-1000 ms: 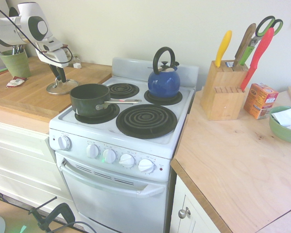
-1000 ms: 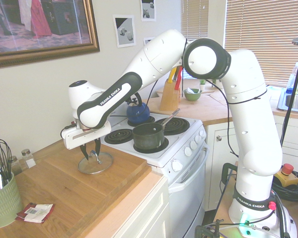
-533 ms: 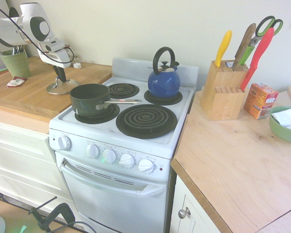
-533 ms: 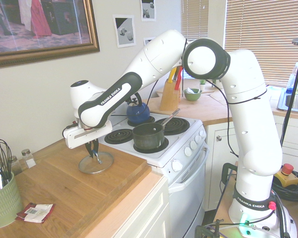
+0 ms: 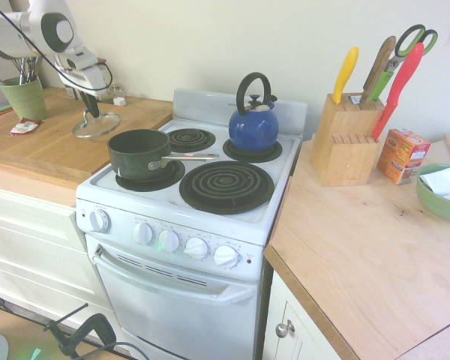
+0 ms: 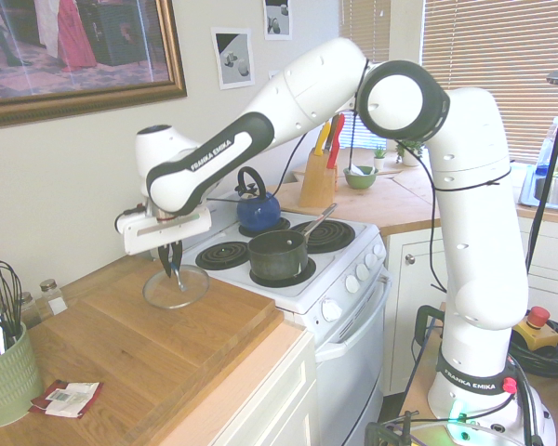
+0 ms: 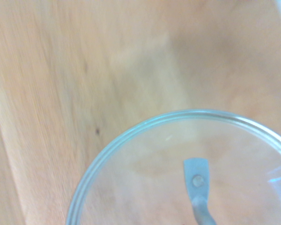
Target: Cover the lid of the pot
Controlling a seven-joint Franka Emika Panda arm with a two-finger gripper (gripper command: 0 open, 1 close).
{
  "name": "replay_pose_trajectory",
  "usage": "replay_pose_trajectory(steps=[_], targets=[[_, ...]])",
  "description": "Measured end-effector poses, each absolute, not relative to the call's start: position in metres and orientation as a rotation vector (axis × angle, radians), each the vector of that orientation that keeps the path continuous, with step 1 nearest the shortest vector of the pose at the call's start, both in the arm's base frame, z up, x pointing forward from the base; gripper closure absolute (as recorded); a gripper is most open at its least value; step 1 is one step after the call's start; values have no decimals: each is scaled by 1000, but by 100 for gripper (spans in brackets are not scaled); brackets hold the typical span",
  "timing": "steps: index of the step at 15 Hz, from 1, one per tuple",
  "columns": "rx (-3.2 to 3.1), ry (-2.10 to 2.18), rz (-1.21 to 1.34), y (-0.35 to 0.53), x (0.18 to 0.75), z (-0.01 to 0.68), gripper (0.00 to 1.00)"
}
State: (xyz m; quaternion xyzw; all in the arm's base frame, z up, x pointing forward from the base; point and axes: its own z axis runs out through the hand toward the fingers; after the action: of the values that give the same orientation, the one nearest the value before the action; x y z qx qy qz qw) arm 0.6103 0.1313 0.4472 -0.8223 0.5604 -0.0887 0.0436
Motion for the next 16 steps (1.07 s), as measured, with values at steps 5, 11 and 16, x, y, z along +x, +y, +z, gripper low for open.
replay_pose_trajectory(steps=[5, 11, 16], targets=[[-2362, 1817, -266, 86, 584, 529, 100], [-2168, 1983, -257, -3, 531, 569, 100], [-2090, 2084, -249, -76, 493, 549, 100]])
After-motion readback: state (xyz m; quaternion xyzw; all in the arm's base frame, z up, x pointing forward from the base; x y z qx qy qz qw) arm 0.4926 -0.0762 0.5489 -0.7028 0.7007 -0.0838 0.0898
